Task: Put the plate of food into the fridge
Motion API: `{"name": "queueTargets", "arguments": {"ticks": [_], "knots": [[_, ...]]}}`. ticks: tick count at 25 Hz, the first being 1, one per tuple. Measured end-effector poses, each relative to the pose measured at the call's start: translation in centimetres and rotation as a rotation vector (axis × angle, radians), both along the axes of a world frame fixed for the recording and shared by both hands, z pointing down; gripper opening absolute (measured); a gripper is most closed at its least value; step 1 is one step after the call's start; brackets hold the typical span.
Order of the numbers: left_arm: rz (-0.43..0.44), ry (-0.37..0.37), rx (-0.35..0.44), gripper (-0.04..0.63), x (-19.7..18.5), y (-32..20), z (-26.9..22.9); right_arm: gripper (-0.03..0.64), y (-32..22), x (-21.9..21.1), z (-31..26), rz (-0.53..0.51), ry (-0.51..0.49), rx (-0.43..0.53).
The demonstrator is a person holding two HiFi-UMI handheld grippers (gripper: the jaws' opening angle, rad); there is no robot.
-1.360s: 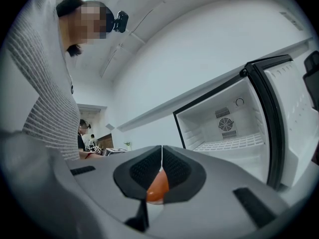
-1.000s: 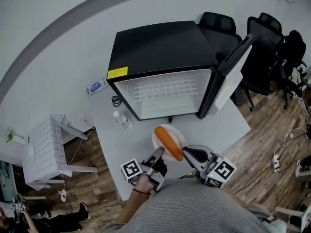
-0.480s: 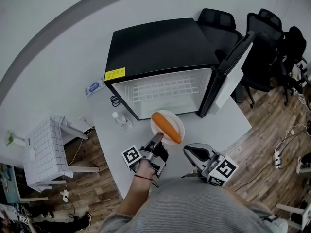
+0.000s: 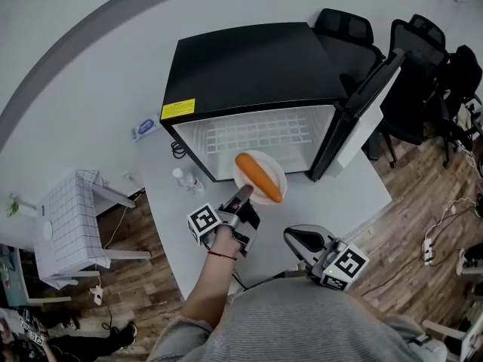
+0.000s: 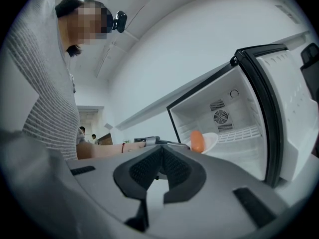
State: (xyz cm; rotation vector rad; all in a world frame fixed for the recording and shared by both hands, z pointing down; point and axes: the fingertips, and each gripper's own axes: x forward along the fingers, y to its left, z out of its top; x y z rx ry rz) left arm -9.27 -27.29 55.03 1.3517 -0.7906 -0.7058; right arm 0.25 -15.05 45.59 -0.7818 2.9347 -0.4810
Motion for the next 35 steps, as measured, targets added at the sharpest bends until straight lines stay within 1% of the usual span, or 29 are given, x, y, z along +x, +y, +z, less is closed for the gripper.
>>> {"name": "queueTargets", "arguments": {"ticks": [2, 7, 14, 17, 21, 24, 26, 33, 35], "knots": [[-0.003, -0.022, 0.01, 0.035, -0.2, -1.1, -0.1, 0.014, -0.1, 0.1, 0.1, -0.004, 0.001, -0.002], [-0.028, -0.031, 0.007, 0.035, -0.7, -3.6, 0.1, 0.014, -0.2, 0.7, 0.5, -0.008, 0.006, -0.012], [-0.09, -0.04, -0.028, 0.035, -1.2, -6.8, 1.0, 0.014, -0.8, 1.7, 1.1, -0.009, 0.02, -0.014], [-0.12, -0.058, -0.052, 0.035, -1.5, -7.6, 1.9, 0.014, -1.1, 2.0, 1.4, -0.017, 0.029, -0.014], [-0.186, -0.079, -0.086, 0.035, -2.2, -8.5, 2.9, 0.014, -1.4, 2.4, 1.8, -0.027, 0.036, -0.024], [-0.248, -0.082, -0.095, 0.035, -2.6, -9.1, 2.9, 0.014, -1.6, 2.4, 1.4, -0.043, 0.024, -0.017], [-0.284, -0.083, -0.097, 0.035, -2.8, -9.4, 2.8, 0.014, -1.6, 2.4, 1.4, -0.059, 0.023, -0.03], [-0.373, -0.084, -0.114, 0.035, -3.2, -10.3, 3.0, 0.014, -2.1, 3.3, 1.6, -0.064, 0.017, -0.015], [-0.4, -0.082, -0.118, 0.035, -3.3, -10.6, 3.2, 0.014, -2.0, 3.4, 1.7, -0.075, 0.02, -0.031]]}}
